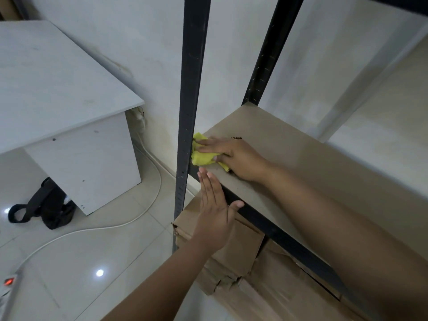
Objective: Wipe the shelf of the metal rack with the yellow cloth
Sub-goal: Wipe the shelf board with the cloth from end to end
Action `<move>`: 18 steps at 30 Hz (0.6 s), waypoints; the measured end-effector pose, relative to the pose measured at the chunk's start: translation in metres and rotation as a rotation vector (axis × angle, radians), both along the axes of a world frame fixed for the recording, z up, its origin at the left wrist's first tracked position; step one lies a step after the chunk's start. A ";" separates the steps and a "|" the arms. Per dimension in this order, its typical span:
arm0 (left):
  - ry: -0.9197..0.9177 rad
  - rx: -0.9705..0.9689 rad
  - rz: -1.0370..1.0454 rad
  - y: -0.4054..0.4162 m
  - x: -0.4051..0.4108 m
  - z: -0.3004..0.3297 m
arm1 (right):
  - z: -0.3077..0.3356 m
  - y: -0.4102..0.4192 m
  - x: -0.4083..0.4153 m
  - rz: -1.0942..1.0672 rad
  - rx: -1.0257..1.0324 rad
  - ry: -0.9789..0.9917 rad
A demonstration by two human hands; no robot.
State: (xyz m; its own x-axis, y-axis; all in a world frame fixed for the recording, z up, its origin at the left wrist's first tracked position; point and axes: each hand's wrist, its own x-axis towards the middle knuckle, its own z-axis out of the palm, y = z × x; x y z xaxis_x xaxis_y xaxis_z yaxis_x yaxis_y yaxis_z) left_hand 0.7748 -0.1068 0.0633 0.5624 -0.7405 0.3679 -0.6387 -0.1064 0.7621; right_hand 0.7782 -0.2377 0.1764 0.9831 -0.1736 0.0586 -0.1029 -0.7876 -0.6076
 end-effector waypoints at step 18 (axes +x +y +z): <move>-0.177 0.092 0.069 0.009 0.008 0.006 | 0.032 -0.077 -0.029 -0.384 -0.028 0.056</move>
